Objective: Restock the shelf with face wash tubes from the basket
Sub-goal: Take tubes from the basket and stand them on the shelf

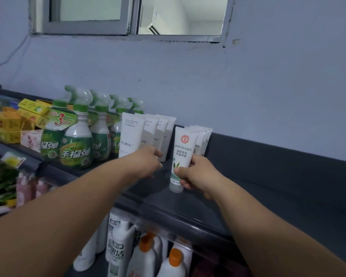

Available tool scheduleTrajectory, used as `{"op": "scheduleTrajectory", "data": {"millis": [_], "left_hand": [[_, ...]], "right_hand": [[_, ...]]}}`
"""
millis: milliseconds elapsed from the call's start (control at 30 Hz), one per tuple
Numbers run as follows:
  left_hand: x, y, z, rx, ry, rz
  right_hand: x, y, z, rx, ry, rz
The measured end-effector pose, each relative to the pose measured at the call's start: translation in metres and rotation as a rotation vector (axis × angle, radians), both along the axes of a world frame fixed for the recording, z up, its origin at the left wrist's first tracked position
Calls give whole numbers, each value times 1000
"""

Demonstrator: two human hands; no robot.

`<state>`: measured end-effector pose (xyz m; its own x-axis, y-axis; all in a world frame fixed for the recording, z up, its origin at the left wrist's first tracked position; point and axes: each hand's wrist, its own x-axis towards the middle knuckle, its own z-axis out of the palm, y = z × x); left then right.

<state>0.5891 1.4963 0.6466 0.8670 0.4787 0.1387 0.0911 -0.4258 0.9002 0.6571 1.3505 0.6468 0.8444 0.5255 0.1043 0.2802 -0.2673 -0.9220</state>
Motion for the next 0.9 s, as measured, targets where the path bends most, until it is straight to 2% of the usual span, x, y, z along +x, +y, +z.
{"op": "scheduleTrajectory", "data": {"millis": [200, 300, 367, 467, 533, 667, 767, 900], "left_hand": [[-7, -1, 0, 20, 18, -7], [-12, -3, 2, 29, 19, -17], [-16, -3, 4, 52, 21, -31], [-26, -2, 8, 96, 8, -43], [-37, 0, 10, 139, -20, -45], [-84, 11, 7, 387, -65, -61], [-134, 34, -4, 599, -36, 6], [-202, 80, -36, 616, 103, 133]], "right_hand": [[-5, -3, 3, -6, 42, -10], [-15, -9, 10, -21, -6, -33], [-23, -14, 17, -41, -102, -118], [-41, -17, 24, -176, -358, -277], [-63, -13, 24, -216, -504, -308], [-109, 7, 13, -251, -739, -151], [-142, 35, -5, -332, -832, -20], [-184, 81, -45, -424, -816, 171]]}}
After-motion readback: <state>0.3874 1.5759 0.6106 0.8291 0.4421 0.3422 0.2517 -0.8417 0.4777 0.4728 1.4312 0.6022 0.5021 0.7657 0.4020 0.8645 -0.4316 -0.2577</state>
